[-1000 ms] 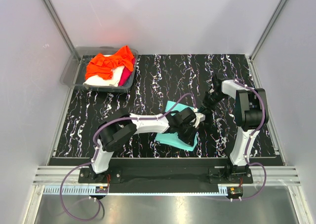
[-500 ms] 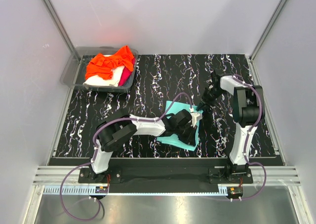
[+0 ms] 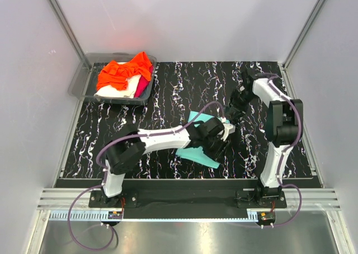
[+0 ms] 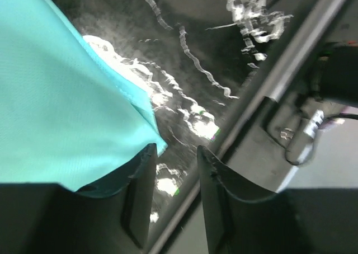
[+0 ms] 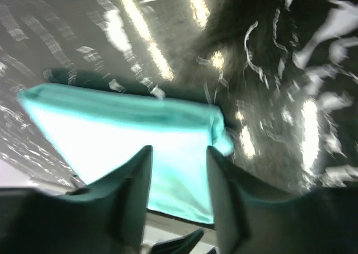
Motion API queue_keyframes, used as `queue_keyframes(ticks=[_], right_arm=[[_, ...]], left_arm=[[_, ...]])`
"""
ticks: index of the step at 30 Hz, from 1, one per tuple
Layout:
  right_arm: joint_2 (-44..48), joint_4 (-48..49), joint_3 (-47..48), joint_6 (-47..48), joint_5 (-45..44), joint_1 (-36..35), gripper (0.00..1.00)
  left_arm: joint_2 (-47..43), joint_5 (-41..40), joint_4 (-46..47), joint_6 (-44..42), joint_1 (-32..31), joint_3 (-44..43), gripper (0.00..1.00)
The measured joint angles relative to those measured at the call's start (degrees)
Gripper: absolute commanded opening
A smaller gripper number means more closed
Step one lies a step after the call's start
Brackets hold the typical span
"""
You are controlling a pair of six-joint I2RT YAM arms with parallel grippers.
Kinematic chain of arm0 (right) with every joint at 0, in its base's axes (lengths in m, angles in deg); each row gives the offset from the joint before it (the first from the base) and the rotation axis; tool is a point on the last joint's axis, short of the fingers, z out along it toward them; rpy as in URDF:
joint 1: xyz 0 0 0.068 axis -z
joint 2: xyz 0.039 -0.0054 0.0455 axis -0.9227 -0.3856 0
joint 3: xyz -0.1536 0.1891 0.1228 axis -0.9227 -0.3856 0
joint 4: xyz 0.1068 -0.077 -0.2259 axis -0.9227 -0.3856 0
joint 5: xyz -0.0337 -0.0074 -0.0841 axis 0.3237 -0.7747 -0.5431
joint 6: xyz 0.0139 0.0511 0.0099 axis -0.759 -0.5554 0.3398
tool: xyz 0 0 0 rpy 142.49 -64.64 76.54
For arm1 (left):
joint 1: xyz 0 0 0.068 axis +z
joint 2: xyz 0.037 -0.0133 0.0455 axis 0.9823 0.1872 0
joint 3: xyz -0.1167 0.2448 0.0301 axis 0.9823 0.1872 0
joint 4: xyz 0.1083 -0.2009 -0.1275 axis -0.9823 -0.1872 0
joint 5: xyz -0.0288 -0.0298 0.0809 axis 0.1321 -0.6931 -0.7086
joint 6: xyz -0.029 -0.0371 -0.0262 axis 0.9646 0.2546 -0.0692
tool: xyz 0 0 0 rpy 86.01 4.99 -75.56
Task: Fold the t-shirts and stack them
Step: Fold the tshirt
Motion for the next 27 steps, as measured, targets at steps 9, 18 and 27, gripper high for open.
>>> queue_keyframes(ticks=[9, 18, 27], right_arm=[[20.59, -1.77, -4.09, 1.46, -0.90, 0.07, 0.57], [27.76, 12.63, -31.63, -7.04, 19.78, -7.13, 0.36], [20.92, 35.45, -41.94, -17.64, 29.05, -17.94, 0.23]], left_arm=[[-15.34, 4.31, -7.13, -2.93, 12.09, -3.26, 0.30], [-6.69, 20.22, 4.70, -1.86, 29.51, 0.02, 0.27], [9.62, 27.89, 9.07, -0.98, 30.45, -5.33, 0.27]])
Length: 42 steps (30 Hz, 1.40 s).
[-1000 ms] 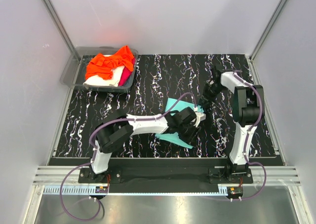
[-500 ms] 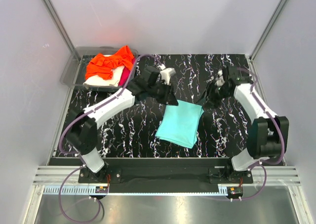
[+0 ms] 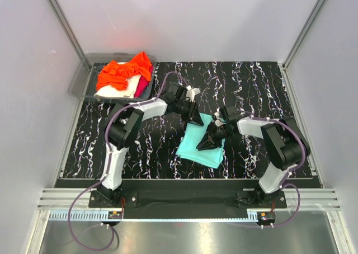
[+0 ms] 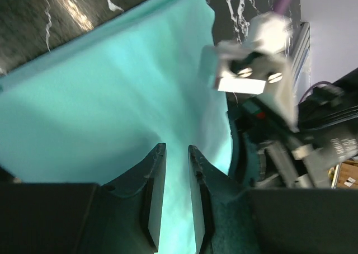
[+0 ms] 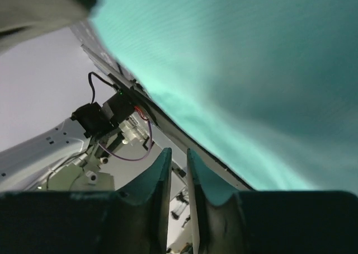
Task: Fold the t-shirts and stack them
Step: Fold the tshirt
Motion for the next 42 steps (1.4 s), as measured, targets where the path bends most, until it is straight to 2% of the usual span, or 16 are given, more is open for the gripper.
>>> queue_keyframes(ticks=[4, 8, 12, 19, 24, 27, 31, 34, 36, 39, 40, 42], right_arm=[[-4.20, 5.73, -3.45, -2.34, 1.03, 0.04, 0.21], [-3.96, 10.16, -5.57, -2.73, 1.33, 0.07, 0.22], [-3.76, 9.55, -5.77, -1.60, 0.83, 0.76, 0.24], [-3.65, -7.04, 1.29, 4.35, -8.31, 7.52, 0.33], [-4.28, -18.64, 12.76, 10.19, -15.82, 13.25, 0.38], [-4.42, -23.10, 18.67, 12.92, -18.84, 14.03, 0.41], [-2.84, -25.97, 19.67, 14.93, -18.40, 13.70, 0.43], [-1.62, -25.88, 17.03, 15.13, -15.30, 11.87, 0.42], [-1.44, -24.46, 15.43, 14.21, -13.27, 8.07, 0.39], [-1.57, -19.52, 14.62, 10.60, -9.25, 0.13, 0.30], [-1.75, -16.81, 14.62, 8.81, -7.69, -2.29, 0.22], [-2.36, -11.65, 14.67, 5.22, -5.57, -5.05, 0.17]], left_arm=[[5.07, 0.68, -0.20, -0.96, 0.28, -3.91, 0.27], [8.26, 1.11, -1.53, -1.86, 1.07, -6.03, 0.27], [8.28, 1.20, -2.01, -2.89, 2.12, -5.99, 0.27], [4.42, -0.37, -2.38, -4.20, 6.03, -0.83, 0.29], [-0.13, -4.28, -2.40, -4.61, 7.87, 4.17, 0.35], [-4.94, -7.23, -2.38, -4.39, 7.74, 8.79, 0.38], [-14.29, -9.64, -3.58, -3.28, 7.37, 13.62, 0.40], [-21.20, -9.92, -3.08, -2.49, 7.06, 15.28, 0.38], [-23.85, -9.79, -1.86, -2.03, 6.93, 15.91, 0.36], [-23.74, -9.57, -0.50, -1.49, 6.93, 16.09, 0.34], [-22.88, -9.55, -0.39, -1.44, 7.06, 16.09, 0.33], [-20.70, -9.49, -0.31, -1.49, 7.41, 16.06, 0.31]])
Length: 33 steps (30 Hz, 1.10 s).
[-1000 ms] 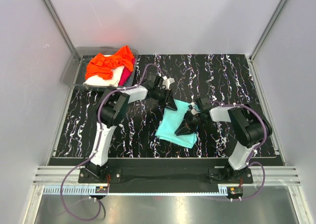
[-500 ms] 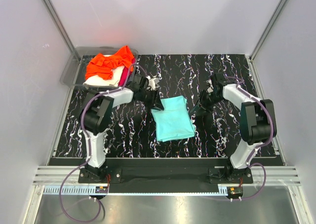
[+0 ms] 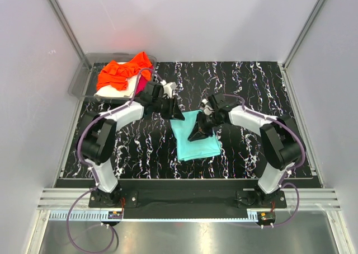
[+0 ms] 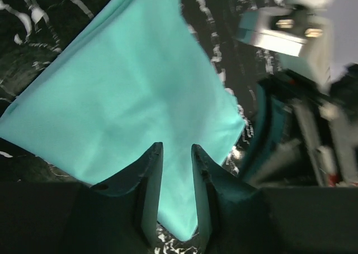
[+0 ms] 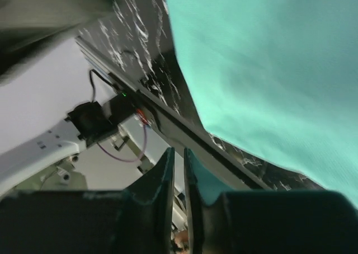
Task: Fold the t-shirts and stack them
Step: Fold the tshirt
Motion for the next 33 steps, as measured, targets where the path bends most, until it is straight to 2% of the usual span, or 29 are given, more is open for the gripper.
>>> queue_keyframes(ticks=[3, 8, 12, 22, 33], right_arm=[[-2.54, 7.54, 0.72, -5.31, 1.97, -1.44, 0.11], [-8.90, 16.50, 3.19, -11.47, 2.49, -2.47, 0.09], [-12.66, 20.13, 4.24, -14.21, 2.71, -4.04, 0.08], [-15.61, 24.26, 1.86, -16.39, 3.21, -5.95, 0.07], [-15.39, 23.96, -1.05, -14.25, 3.54, -6.88, 0.09]], left_arm=[[4.87, 0.09, -0.33, -0.11, 1.49, -0.33, 0.30], [12.94, 0.31, -1.53, -0.59, 4.48, -4.07, 0.29], [15.50, 0.59, -1.49, -1.38, 5.07, -6.78, 0.29], [17.00, 2.19, -0.57, -2.80, 4.98, -6.91, 0.28], [17.40, 3.28, -0.31, -3.26, 5.55, -6.93, 0.28]])
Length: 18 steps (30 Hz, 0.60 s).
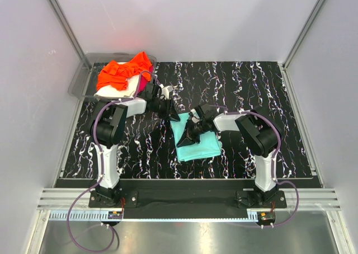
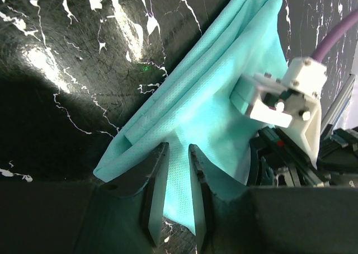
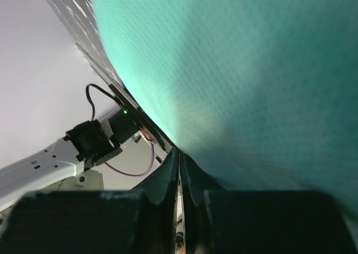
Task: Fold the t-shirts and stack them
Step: Fold the tshirt
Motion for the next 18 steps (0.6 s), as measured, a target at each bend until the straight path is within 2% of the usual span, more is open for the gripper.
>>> queue_keyframes(ticks=[5, 9, 13, 14, 16, 17, 18], right_arm=[[0.90, 0.44, -2.23, 1.07, -0.55, -1.95, 0.09], [3.58, 0.90, -5.77, 1.57, -1.36, -3.10, 0.15], [10.93, -5.81, -9.53, 2.21, -4.50, -3.23, 0.38], [13.60, -8.59, -9.88, 2.67, -6.08, -3.10, 0.41], [18.99, -12.48, -10.34, 3.17, -8.26, -2.58, 0.52], [22.23, -14.34, -10.51, 3.19, -9.68, -2.10, 0.62], [25.29, -15.78, -10.84, 3.17, -11.02, -1.60, 0.66]], left_arm=[[0.31, 0.09, -0.46, -0.76, 0.07, -0.42, 0.28], [0.52, 0.28, -1.57, -1.60, 0.09, -1.14, 0.30], [-0.28, -0.09, -2.86, -2.08, 0.11, -1.25, 0.38], [-1.01, -0.63, -3.72, -2.12, 0.11, -1.14, 0.40], [-3.69, -1.92, -4.83, -1.81, 0.22, 0.13, 0.43], [-6.19, -2.56, -5.62, -1.40, 0.31, 1.40, 0.46], [-7.67, -2.78, -6.12, -1.20, 0.37, 2.01, 0.47]])
